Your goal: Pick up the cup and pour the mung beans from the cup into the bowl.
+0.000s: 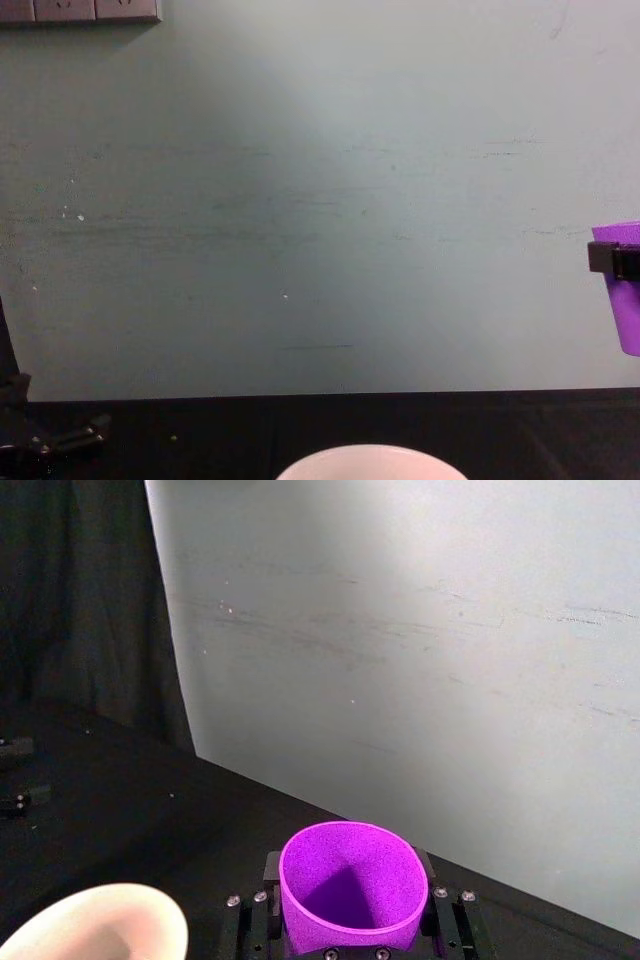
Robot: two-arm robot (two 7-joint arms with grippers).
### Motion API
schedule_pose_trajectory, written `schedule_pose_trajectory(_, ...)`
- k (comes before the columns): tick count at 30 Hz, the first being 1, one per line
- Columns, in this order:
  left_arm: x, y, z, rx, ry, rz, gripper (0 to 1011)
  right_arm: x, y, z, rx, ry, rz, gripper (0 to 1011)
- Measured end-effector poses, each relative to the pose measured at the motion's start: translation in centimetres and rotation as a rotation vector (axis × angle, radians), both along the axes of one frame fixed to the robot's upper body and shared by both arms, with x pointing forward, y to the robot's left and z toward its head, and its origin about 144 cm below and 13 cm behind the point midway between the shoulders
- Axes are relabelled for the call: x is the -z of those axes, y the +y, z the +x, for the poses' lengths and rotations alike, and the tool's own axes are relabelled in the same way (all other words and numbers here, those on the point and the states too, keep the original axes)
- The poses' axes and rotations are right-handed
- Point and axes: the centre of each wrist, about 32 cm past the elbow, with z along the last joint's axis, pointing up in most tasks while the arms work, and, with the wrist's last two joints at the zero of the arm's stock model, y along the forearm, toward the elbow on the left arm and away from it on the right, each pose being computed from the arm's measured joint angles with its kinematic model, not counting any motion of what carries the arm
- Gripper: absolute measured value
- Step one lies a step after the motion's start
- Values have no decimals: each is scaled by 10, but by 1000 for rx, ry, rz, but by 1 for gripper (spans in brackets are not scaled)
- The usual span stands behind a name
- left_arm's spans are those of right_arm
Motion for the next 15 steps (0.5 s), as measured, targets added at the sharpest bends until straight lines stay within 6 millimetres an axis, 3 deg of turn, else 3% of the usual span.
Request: schedule_pose_trajectory(15, 0, 0, 0, 0, 0, 0, 1000, 0, 0, 0, 0, 0, 0, 742)
